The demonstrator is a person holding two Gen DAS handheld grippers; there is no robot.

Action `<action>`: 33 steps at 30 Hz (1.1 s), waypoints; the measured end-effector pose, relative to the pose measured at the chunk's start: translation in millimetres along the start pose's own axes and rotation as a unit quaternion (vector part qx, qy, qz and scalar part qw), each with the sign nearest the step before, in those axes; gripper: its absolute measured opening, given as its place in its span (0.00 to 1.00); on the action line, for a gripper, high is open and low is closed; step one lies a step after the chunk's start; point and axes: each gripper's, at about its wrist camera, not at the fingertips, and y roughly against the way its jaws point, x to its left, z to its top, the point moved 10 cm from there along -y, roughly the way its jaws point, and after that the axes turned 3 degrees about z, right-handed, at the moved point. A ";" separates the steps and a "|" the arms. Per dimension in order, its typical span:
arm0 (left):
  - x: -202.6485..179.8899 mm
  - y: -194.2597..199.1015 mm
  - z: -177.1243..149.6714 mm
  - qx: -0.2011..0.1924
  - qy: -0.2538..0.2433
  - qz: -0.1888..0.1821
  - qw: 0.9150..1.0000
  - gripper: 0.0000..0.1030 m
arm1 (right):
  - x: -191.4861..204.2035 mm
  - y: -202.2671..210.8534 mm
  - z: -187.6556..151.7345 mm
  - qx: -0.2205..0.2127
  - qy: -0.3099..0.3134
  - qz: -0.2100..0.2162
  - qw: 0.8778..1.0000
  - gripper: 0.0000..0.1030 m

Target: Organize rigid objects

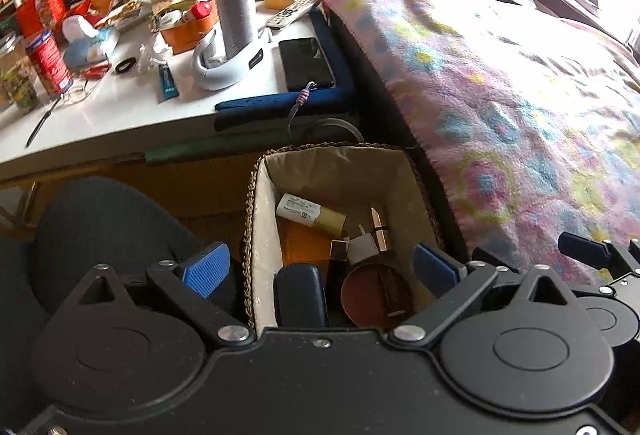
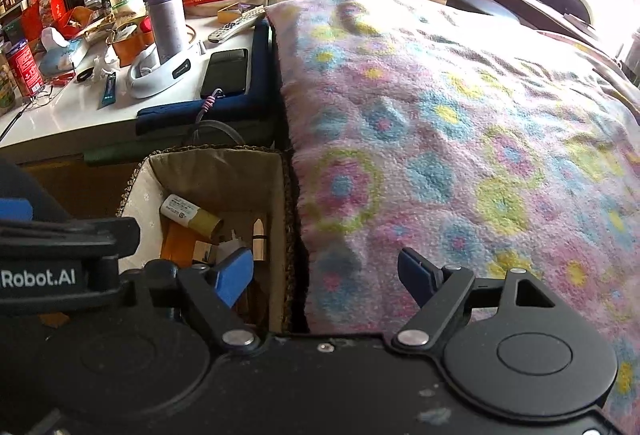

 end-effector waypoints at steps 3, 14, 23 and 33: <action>4.5 0.2 -2.7 0.004 0.014 0.003 1.000 0.93 | -0.1 -0.3 -0.2 0.000 0.001 -0.001 1.000 0.77; 12.1 1.7 -5.6 0.002 0.027 0.018 0.999 0.95 | -7.2 0.5 0.6 -0.003 -0.012 -0.010 1.000 0.78; 10.0 5.8 -5.6 -0.013 0.012 0.029 0.999 0.95 | -14.3 4.6 5.2 -0.014 -0.028 -0.017 0.999 0.78; 4.4 4.2 -8.9 -0.008 -0.004 0.033 0.999 0.95 | -21.1 10.3 10.2 -0.027 -0.040 -0.020 0.999 0.79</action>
